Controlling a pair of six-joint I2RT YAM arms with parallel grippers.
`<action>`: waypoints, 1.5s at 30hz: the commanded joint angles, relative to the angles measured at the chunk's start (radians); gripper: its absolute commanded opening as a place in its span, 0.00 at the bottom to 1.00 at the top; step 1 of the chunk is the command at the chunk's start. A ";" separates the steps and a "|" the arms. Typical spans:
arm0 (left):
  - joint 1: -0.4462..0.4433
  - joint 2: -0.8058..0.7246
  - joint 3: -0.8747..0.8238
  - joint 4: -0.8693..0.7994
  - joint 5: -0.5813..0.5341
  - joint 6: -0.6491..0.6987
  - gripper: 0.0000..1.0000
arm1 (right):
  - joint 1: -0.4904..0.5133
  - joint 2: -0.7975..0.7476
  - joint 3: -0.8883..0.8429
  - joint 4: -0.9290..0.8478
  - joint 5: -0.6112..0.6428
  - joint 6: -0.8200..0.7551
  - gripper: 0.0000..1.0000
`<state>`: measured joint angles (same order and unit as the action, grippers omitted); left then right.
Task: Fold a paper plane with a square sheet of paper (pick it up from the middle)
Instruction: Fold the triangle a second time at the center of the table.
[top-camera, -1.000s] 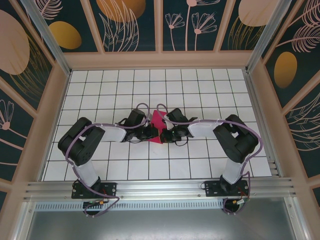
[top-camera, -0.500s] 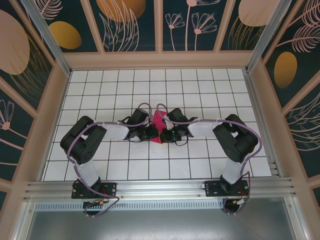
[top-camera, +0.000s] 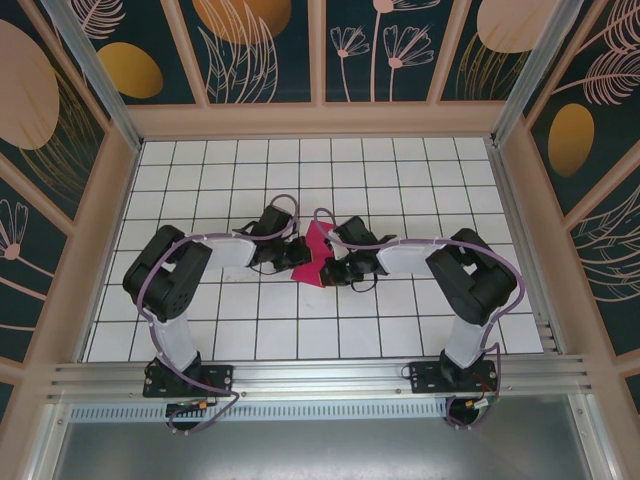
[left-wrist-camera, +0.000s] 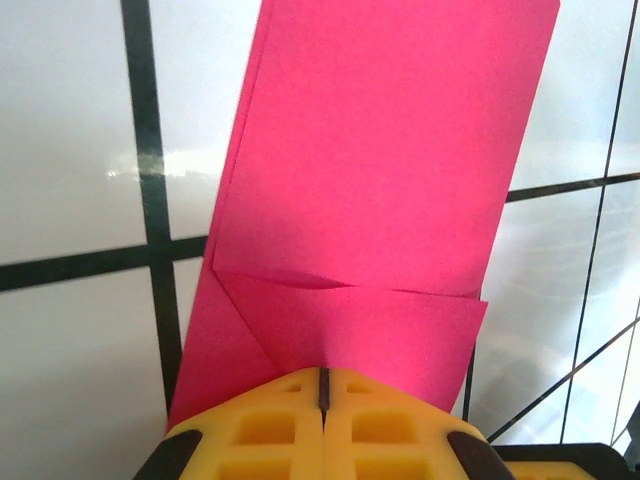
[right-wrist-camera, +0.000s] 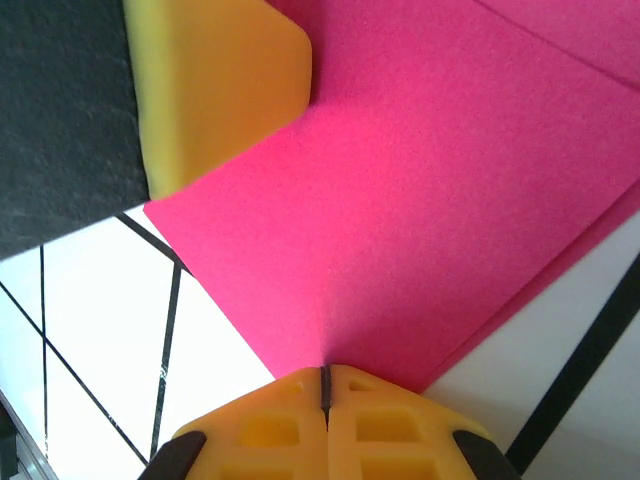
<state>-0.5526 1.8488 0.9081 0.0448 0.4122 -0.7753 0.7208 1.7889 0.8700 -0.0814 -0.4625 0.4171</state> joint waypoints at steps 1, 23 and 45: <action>0.069 0.060 0.011 -0.040 -0.178 0.030 0.04 | 0.001 0.084 -0.083 -0.202 0.093 -0.018 0.00; 0.149 -0.047 0.112 -0.051 -0.185 0.097 0.19 | -0.010 -0.061 0.093 -0.097 0.103 0.126 0.03; 0.105 -0.276 -0.237 0.298 0.045 -0.164 0.44 | -0.115 -0.011 0.123 0.012 0.098 0.187 0.42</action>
<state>-0.4316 1.5688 0.6849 0.2508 0.4061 -0.8894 0.6094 1.7401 0.9863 -0.0914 -0.3340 0.6155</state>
